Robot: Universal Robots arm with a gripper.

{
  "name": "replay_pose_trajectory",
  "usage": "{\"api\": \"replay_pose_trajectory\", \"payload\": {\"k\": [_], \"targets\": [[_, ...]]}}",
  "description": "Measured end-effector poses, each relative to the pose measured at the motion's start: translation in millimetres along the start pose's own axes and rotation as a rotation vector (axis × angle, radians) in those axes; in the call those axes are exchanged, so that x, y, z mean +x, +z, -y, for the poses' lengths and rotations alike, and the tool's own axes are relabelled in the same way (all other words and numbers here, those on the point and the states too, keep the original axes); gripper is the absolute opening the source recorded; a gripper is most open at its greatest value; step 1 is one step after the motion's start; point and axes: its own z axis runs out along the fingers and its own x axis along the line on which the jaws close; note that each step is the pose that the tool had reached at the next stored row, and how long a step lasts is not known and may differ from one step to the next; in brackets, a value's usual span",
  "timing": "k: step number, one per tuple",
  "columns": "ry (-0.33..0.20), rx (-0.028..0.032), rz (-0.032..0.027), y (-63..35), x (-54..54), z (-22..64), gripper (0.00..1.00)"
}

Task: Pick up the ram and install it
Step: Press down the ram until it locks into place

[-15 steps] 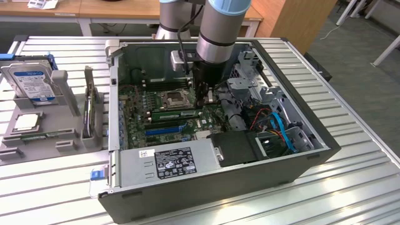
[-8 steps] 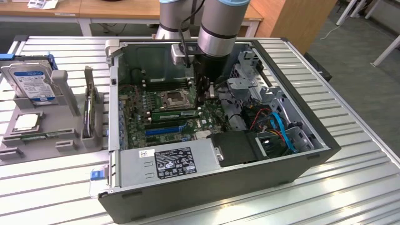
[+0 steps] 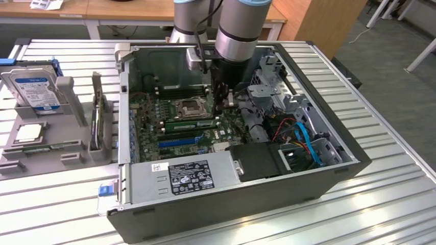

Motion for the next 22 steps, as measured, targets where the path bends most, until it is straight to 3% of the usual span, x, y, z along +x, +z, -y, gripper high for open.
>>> {"api": "replay_pose_trajectory", "payload": {"k": [22], "targets": [[0.0, 0.0, 0.0, 2.2, 0.4, -54.3, 0.1]]}}
